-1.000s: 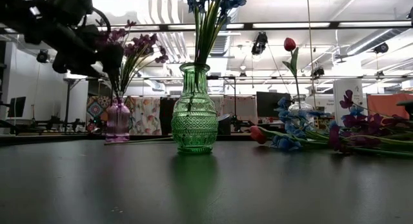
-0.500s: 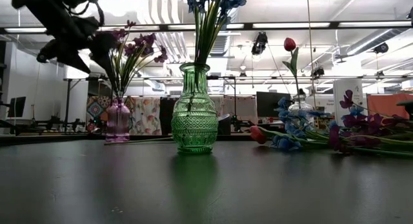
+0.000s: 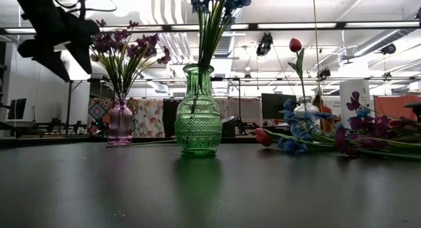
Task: Sort flowers into vase by color
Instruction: Put the bottom red flower into the transparent crystal vase
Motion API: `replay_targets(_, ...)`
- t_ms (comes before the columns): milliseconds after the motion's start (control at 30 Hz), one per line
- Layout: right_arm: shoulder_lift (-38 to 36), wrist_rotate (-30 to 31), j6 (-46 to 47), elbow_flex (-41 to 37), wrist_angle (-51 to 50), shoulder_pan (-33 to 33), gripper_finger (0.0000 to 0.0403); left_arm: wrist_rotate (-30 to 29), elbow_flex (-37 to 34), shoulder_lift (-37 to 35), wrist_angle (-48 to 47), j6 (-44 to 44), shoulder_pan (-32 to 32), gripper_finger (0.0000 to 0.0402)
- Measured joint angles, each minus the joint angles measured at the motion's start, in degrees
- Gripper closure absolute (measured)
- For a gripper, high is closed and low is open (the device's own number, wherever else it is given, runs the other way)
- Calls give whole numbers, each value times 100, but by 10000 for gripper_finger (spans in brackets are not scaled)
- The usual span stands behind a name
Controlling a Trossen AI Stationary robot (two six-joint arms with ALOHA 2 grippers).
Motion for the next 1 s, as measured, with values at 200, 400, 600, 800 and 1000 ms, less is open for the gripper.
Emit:
replay_targets(200,-131,96,2201,0,-2012,0,195,480,-186,-18,-83,-500,-836,71)
replay_targets(400,126,197,5256,-107,-4784,0,195,701,-297,-18,-334,-1528,-2083,71)
replay_targets(600,374,-935,6428,-535,-5310,0,195,443,-367,155,10,-2362,-3462,71)
replay_targets(800,756,-1829,6803,-811,-5174,0,195,-106,-545,528,853,-2643,-4450,71)
replay_targets(1000,1267,-1818,6569,-735,-5027,-160,195,-705,-698,1166,1971,-2615,-4930,71)
